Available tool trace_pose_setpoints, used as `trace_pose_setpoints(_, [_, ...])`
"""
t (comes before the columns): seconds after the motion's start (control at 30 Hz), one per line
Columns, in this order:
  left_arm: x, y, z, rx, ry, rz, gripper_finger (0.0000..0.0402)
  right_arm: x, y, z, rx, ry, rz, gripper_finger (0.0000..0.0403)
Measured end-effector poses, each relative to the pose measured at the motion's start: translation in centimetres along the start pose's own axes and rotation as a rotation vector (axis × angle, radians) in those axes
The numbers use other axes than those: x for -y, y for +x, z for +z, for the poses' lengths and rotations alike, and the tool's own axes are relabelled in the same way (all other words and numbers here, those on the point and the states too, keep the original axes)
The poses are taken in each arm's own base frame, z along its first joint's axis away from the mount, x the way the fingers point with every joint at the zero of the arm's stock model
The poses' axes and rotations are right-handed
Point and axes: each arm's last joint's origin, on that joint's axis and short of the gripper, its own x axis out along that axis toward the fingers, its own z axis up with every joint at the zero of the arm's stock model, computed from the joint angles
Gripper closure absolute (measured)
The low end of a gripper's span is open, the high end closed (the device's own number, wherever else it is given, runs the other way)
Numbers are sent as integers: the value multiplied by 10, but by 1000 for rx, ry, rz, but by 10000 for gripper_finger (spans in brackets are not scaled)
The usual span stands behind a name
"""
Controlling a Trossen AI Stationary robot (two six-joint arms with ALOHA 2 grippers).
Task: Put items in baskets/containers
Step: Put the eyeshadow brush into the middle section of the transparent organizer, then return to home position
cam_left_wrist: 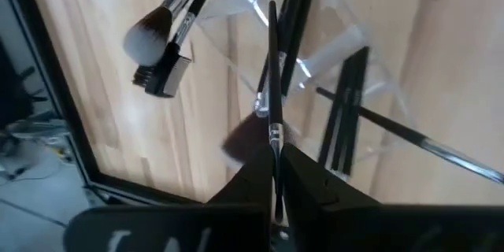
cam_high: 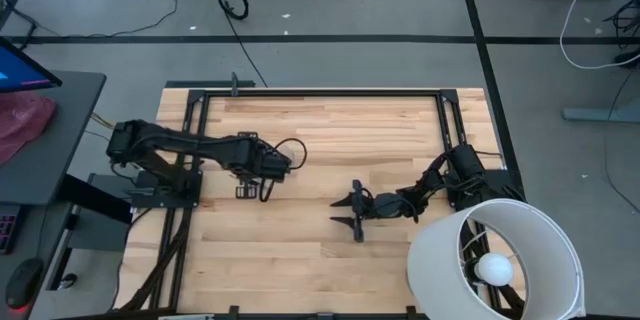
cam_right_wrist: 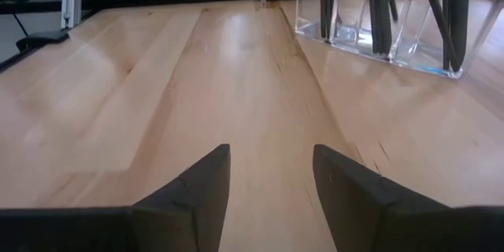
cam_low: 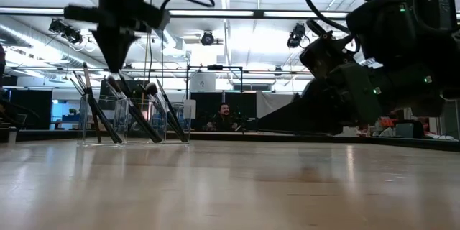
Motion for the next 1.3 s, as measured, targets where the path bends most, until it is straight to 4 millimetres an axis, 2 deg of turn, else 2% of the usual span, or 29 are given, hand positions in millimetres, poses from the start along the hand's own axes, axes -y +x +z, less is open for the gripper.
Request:
trace_pose_setpoints(0.1, [2,9,0,2,13,42,379,-1,3,2,9,2,1,215])
trace_pose_setpoints(0.23, [2,10,1,13,13,51,356,-2,6,3,1,-15,0,215])
trace_pose_setpoints(0.47, [2,9,1,19,29,80,272,-4,11,7,0,-34,0,215])
trace_pose_setpoints(0.6, [-2,-11,-4,0,-71,124,237,-5,11,17,39,-27,4,215])
trace_pose_setpoints(0.7, [-5,-36,-20,74,-138,189,225,-6,2,38,106,-14,11,215])
trace_pose_setpoints(0.8, [-6,-61,-42,245,-234,266,221,-4,-16,64,164,-25,15,215])
trace_pose_setpoints(0.9, [-8,-82,-71,427,-345,305,221,1,-45,91,231,-36,17,215])
trace_pose_setpoints(1.0, [-6,-87,-100,599,-429,292,220,9,-79,107,263,-53,13,215])
trace_pose_setpoints(1.13, [6,-66,-128,781,-478,171,220,21,-123,111,303,-39,18,215])
trace_pose_setpoints(1.3, [31,-17,-140,979,-441,99,220,36,-160,77,289,-38,12,215])
